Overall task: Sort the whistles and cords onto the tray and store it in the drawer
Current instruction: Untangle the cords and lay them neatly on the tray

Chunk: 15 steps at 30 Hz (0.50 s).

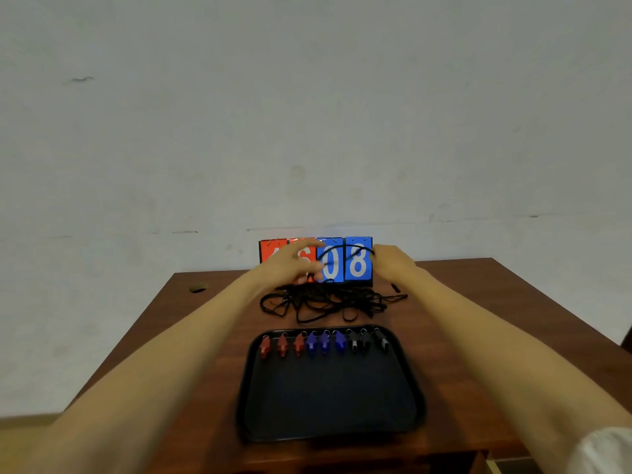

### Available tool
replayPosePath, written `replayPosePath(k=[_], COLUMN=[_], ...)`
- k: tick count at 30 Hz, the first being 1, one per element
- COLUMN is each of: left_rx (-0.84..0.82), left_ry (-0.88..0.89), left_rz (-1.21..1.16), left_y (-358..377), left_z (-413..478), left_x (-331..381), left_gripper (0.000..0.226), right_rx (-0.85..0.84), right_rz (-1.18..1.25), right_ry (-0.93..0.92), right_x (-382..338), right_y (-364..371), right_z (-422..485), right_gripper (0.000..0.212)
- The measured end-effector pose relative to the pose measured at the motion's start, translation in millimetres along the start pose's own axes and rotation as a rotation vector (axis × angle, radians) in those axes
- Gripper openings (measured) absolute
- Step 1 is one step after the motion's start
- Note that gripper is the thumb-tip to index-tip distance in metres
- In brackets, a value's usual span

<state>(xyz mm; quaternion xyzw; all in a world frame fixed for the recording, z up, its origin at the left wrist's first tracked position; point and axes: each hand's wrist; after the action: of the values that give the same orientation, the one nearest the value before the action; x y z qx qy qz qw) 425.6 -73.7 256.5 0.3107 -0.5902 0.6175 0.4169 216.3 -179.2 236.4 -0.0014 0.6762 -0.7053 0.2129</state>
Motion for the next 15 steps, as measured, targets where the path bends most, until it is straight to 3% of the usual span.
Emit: replayPosePath(k=[4, 9, 12, 15], left_rx=[0.283, 0.390, 0.447, 0.506], left_ry=[0.103, 0.159, 0.183, 0.225], left_rz=[-0.358, -0.365, -0.328, -0.233], left_y=[-2, 0, 4, 6], left_z=[9, 16, 16, 15], left_x=[22, 33, 34, 33], left_gripper=[0.020, 0.030, 0.031, 0.032], right_rx=[-0.134, 0.158, 0.027, -0.156], right_rz=[0.130, 0.545, 0.806, 0.933], right_ry=[-0.168, -0.205, -0.224, -0.256], right_x=[-3, -29, -52, -68], right_y=[-1, -17, -30, -33], right_z=[-11, -21, -28, -35], right_gripper=[0.055, 0.021, 0.016, 0.029])
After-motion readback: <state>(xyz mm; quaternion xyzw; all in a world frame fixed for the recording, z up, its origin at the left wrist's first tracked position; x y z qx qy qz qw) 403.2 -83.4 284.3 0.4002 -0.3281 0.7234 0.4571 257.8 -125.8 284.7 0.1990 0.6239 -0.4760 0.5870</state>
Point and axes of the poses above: each hand's wrist, its own z-axis towards the middle knuckle, its own y-axis out of the palm, x = y × z, and after that the axes turned 2 degrees about y, right-handed
